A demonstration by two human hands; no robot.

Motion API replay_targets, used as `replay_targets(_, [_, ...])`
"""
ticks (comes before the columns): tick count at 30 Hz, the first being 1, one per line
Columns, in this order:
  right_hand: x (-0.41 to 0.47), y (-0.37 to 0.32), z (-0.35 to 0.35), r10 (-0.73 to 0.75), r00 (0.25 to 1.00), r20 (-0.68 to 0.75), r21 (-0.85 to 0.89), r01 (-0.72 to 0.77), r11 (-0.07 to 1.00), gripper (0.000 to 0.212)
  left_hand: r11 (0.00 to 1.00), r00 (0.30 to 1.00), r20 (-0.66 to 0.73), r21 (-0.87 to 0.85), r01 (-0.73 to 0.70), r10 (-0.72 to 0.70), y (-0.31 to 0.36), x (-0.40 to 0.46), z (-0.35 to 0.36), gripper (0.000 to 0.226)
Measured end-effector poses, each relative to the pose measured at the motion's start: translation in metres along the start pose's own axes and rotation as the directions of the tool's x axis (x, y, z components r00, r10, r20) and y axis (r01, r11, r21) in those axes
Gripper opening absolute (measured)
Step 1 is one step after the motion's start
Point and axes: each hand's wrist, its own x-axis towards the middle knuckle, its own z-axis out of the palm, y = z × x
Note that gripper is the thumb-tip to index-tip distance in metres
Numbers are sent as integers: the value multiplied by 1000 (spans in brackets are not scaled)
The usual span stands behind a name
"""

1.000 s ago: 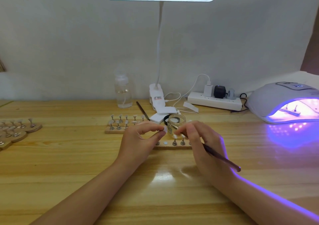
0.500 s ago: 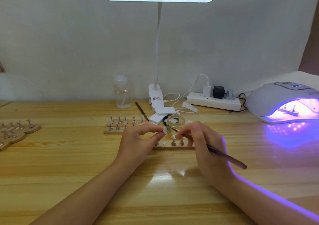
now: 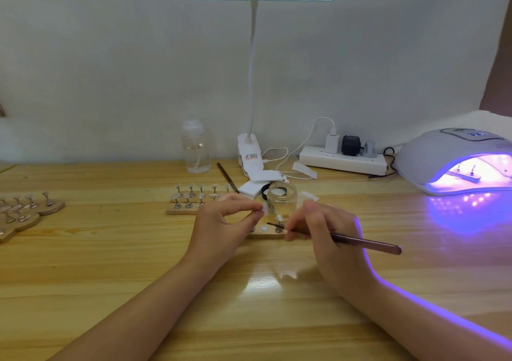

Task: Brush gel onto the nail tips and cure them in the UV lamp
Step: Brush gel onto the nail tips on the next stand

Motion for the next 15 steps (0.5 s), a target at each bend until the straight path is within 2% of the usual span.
replay_targets(5, [2, 0, 2, 14, 1000, 2, -131, -14, 991, 36, 1000, 1000, -8, 18, 10, -10, -3, 0, -1, 27])
replay_targets(8, [2, 1, 1, -21, 1000, -14, -66, 20, 998, 44, 999, 1000, -10, 35, 18, -17, -5, 0, -1, 28])
replay_targets(10, [2, 1, 1, -63, 998, -30, -104, 59, 993, 44, 999, 999, -14, 37, 29, -29, -5, 1, -1, 29])
replay_targets(13, [4, 0, 3, -47, 999, 7, -197, 48, 979, 37, 998, 1000, -14, 63, 18, -17, -5, 1, -1, 28])
replay_targets(15, [2, 0, 3, -39, 999, 7, -151, 40, 988, 41, 998, 1000, -10, 65, 22, -21, -5, 1, -1, 29])
